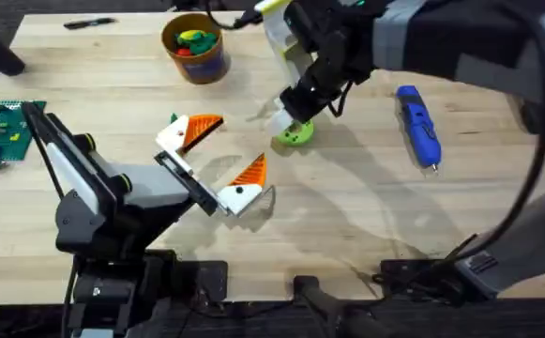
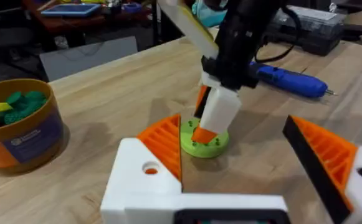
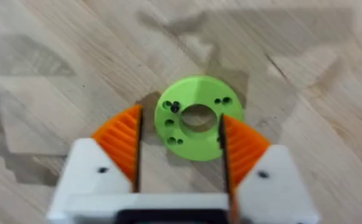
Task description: Pick up the gripper from the table and insert it into the empty holder that is missing its gripper. Then pick up a screw, insert it into the mounting hole, and use the screwdriver to tighten it. Finally, clean up the table by picking up the vegetable and placing it into the bucket.
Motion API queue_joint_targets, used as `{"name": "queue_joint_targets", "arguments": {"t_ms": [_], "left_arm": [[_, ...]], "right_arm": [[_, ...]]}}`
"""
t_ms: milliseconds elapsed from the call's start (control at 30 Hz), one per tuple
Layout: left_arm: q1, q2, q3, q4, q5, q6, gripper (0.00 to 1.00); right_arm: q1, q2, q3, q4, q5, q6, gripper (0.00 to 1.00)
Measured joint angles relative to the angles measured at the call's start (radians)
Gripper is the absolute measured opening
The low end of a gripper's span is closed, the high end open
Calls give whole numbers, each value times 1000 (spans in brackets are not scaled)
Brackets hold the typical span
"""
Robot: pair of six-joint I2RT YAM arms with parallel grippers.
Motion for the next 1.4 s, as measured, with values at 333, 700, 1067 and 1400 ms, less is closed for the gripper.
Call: {"name": "queue_joint_targets", "arguments": {"t_ms": [333,700,1067,1400], "left_arm": [[0,0,0,0,-11,0,985],[0,0,0,0,-11,0,986],[0,0,0,0,-11,0,986],[0,0,0,0,-11,0,985]], "right_arm": [[39,31,0,35,17,-7,330],[39,32,0,47,22,-7,332],[39,64,0,51,23,-8,325],[39,64,0,53,27,-11,5]]}}
